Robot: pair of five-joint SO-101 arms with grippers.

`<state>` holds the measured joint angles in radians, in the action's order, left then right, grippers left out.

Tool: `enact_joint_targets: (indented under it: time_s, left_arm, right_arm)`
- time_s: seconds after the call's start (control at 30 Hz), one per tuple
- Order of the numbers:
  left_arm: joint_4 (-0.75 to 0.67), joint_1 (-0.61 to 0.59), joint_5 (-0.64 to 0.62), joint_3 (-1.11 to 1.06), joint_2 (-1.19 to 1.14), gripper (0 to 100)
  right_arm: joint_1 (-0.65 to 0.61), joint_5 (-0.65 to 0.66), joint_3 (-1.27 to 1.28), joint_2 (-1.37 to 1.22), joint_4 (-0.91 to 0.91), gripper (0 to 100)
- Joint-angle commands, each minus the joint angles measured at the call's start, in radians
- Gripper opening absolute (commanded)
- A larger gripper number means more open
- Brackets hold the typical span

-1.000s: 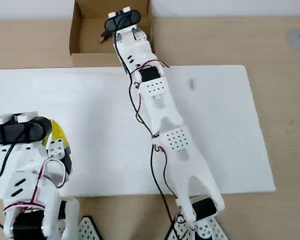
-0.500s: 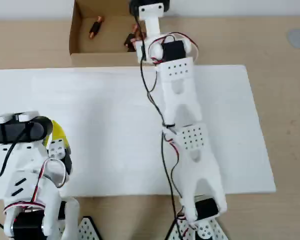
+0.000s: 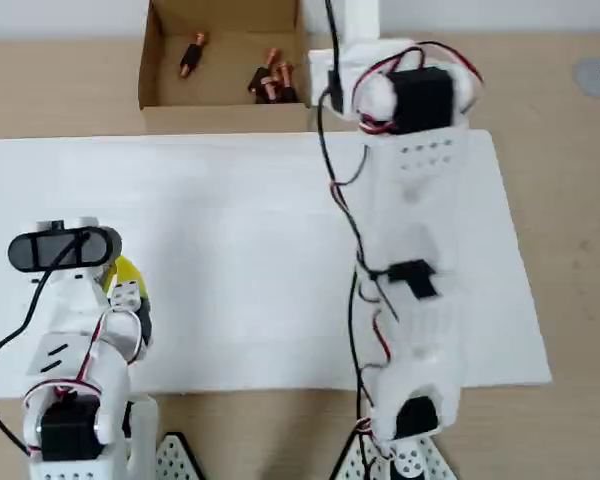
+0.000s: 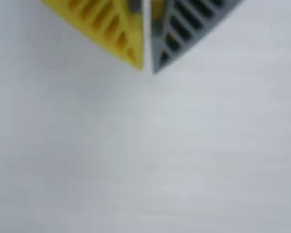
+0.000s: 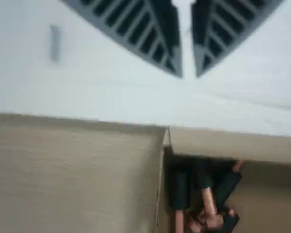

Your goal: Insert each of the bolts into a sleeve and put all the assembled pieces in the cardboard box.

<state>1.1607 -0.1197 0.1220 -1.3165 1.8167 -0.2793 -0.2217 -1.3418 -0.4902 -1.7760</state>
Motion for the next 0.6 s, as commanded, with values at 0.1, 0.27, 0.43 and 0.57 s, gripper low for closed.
enact_joint_targets:
  time_s: [0.1, 0.27, 0.43, 0.57]
  left_arm:
    - [0.006, -0.064, 0.005, -0.025, 0.005, 1]
    - [0.006, -0.083, 0.005, -0.095, 0.005, 1]
    - [0.006, -0.083, 0.0, -0.13, 0.005, 1]
    - [0.002, -0.08, -0.002, -0.13, 0.005, 1]
  right_arm:
    - [-0.012, -0.003, 0.664, 0.469, -0.012, 1.0]
    - [-0.005, -0.002, 0.992, 0.743, -0.012, 1.0]
    - [-0.001, 0.0, 1.257, 0.94, 0.012, 1.0]
    - [0.044, 0.006, 1.452, 1.067, 0.104, 1.0]
